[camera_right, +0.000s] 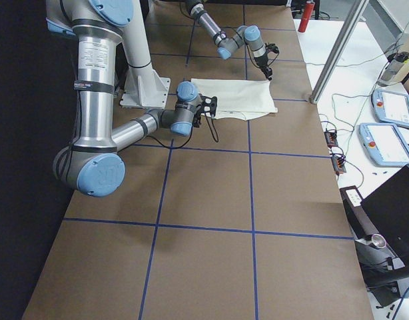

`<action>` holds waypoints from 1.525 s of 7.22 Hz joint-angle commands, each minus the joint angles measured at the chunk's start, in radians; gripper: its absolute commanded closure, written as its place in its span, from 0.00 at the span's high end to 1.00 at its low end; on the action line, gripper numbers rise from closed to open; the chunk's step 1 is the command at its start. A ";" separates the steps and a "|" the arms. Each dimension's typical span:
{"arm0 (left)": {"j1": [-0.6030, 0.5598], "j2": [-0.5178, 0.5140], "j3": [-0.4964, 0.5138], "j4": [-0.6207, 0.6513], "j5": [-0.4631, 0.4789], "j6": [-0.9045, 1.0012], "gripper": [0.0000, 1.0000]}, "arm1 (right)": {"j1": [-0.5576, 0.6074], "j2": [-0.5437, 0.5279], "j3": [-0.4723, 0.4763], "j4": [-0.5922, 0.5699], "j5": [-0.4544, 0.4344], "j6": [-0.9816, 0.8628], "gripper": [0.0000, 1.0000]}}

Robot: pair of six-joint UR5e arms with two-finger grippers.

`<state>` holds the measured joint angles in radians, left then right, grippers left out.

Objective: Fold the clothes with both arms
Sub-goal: 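Raise the left gripper aside while the right gripper moves over the shirt's side edge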

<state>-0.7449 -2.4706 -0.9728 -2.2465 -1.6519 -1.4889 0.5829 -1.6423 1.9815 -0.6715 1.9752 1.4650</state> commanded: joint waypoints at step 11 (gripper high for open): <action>-0.010 0.395 -0.882 0.461 -0.235 0.137 1.00 | -0.275 0.639 -0.200 -0.993 -0.256 -0.109 1.00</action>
<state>-0.7560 -2.0815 -1.8501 -1.7857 -1.8854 -1.3514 0.3192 -1.0097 1.8075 -1.6548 1.7166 1.3566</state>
